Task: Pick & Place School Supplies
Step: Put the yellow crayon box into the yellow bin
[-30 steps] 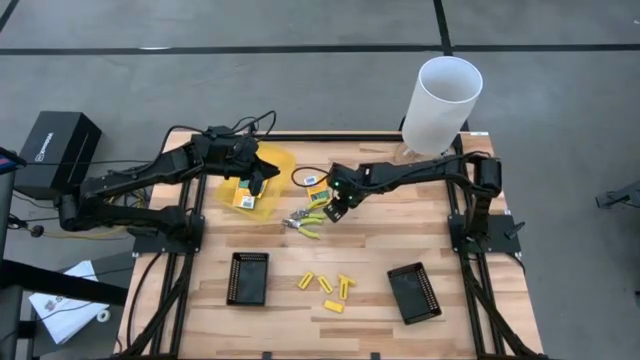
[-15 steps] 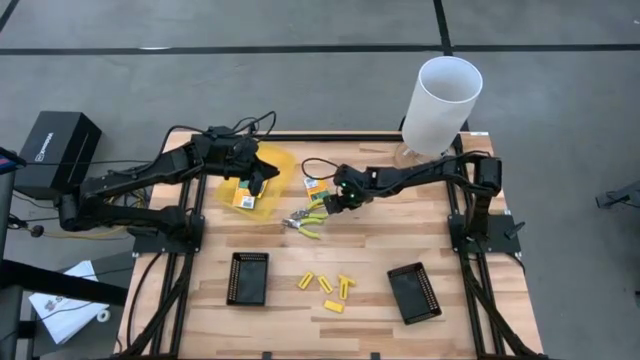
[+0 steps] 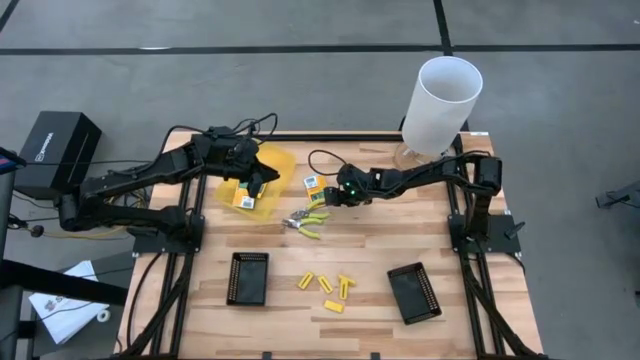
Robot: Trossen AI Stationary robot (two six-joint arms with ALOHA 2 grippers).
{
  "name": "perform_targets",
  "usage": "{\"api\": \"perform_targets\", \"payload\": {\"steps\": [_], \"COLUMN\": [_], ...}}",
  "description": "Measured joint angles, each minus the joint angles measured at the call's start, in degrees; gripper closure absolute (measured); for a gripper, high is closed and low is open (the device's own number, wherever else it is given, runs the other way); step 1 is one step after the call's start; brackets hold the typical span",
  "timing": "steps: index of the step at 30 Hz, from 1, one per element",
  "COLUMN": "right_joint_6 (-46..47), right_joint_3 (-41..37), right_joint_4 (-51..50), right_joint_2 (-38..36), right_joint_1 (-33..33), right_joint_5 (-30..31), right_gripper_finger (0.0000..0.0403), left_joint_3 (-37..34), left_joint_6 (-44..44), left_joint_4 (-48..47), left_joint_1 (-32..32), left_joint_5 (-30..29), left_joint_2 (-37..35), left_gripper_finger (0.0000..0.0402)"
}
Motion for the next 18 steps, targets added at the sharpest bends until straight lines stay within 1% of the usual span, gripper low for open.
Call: {"api": "perform_targets", "payload": {"steps": [18], "right_joint_6": [1.51], "right_joint_3": [0.0], "right_joint_4": [2.49], "right_joint_2": [0.02], "right_joint_1": [-0.7], "right_joint_5": [0.63], "right_gripper_finger": [0.0229], "left_joint_3": [0.0], "left_joint_6": [-0.21], "left_joint_4": [-0.37], "left_joint_1": [0.0], "left_joint_5": [0.51], "left_joint_2": [0.0], "left_gripper_finger": [0.0325]}}
